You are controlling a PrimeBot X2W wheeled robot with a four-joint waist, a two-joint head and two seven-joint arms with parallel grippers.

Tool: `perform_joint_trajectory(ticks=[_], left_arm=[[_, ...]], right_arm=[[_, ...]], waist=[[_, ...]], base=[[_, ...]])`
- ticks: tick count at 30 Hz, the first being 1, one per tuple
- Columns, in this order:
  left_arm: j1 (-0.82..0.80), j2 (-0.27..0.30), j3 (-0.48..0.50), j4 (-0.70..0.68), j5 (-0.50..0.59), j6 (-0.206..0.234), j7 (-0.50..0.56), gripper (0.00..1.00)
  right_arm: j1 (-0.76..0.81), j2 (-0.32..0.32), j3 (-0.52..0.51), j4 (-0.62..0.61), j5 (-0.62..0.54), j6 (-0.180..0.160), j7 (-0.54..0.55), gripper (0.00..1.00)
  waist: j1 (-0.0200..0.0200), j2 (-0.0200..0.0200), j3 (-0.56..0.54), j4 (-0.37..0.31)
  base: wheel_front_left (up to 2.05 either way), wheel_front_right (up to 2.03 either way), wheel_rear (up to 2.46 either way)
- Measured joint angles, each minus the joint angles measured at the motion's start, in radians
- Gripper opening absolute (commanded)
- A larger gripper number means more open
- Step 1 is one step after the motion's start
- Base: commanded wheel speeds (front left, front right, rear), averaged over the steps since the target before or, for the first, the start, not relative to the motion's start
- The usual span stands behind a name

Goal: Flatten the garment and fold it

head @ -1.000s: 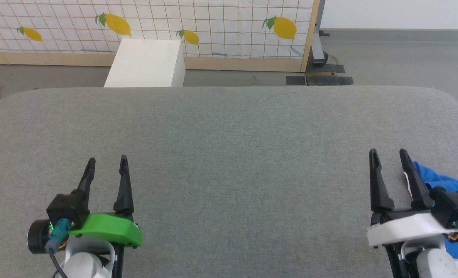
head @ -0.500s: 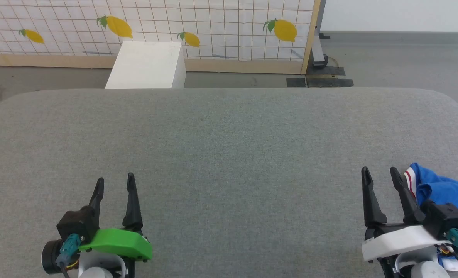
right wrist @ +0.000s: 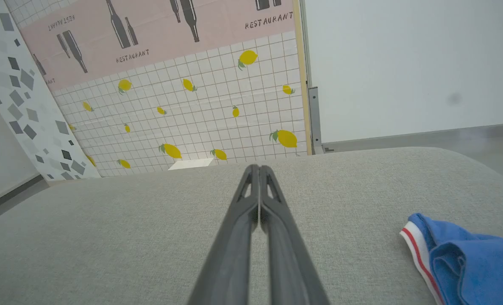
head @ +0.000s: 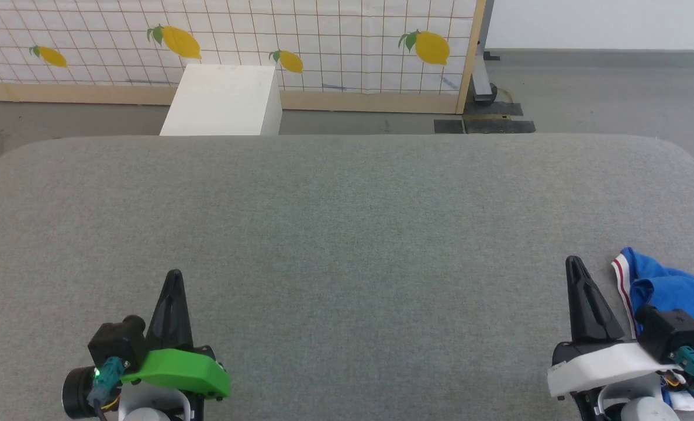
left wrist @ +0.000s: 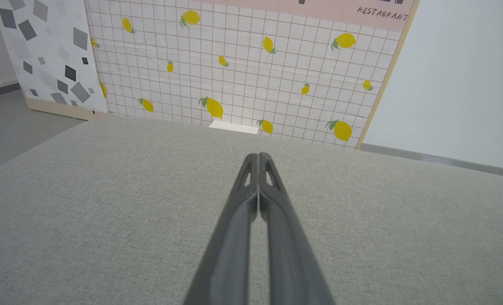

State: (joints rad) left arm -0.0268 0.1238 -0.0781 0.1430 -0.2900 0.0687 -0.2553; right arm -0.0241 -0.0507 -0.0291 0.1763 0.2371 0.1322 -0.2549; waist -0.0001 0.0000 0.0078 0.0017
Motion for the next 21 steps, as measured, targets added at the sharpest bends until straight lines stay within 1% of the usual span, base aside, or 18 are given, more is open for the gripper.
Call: perform_joint_trajectory(ticks=[21], left_arm=[[0.000,-0.007,0.010,-0.022,0.036,-0.007,0.043,0.00]], right_arm=[[0.000,0.000,0.003,-0.024,-0.036,0.000,0.044,0.00]], waist=[[0.0000,0.0000,-0.001,0.000]], base=[[0.00,0.00,0.00]])
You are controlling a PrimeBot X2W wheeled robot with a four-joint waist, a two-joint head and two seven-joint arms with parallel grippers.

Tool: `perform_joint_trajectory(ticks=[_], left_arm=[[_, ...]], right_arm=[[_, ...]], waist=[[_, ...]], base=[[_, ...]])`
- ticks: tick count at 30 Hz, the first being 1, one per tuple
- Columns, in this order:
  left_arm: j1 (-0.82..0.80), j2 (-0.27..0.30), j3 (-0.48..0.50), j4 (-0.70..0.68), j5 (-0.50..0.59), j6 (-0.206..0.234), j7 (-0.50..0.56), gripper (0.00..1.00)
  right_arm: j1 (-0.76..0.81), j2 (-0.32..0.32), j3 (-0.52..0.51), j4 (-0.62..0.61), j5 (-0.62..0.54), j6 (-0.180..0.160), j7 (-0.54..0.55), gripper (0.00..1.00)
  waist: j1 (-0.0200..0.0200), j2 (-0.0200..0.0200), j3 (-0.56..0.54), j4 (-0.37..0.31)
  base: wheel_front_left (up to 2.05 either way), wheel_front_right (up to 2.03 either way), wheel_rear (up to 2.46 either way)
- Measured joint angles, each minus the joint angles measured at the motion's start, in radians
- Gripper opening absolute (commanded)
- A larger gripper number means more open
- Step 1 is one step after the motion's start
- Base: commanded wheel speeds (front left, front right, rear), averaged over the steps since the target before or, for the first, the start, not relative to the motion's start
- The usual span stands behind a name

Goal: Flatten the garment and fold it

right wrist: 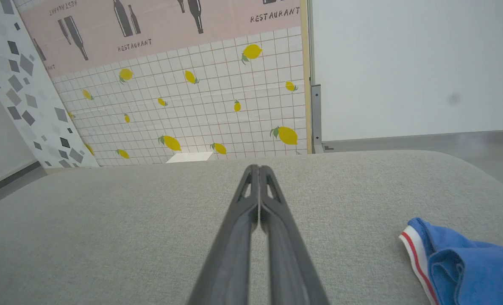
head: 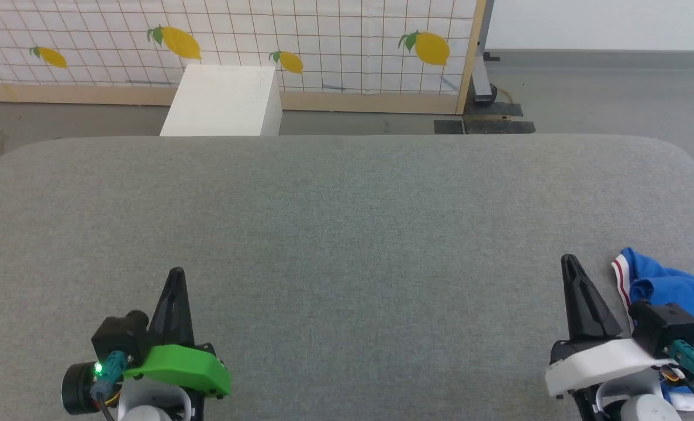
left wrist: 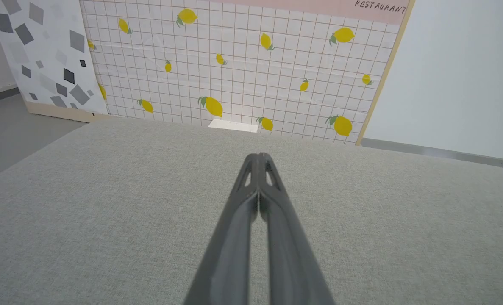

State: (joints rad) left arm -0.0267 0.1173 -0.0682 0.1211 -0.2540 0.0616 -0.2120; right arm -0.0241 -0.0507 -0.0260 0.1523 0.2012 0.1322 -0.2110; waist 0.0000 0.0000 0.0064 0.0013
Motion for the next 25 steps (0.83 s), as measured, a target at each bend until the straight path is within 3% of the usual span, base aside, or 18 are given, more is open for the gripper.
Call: perform_joint_trajectory(ticks=[25], left_arm=[[0.000,-0.017,0.018,-0.028,0.057,-0.016,0.047,0.00]], right_arm=[[0.000,0.000,0.006,-0.035,-0.045,0.000,0.049,0.00]], waist=[[0.0000,0.0000,-0.002,0.000]], base=[[0.00,0.00,0.00]])
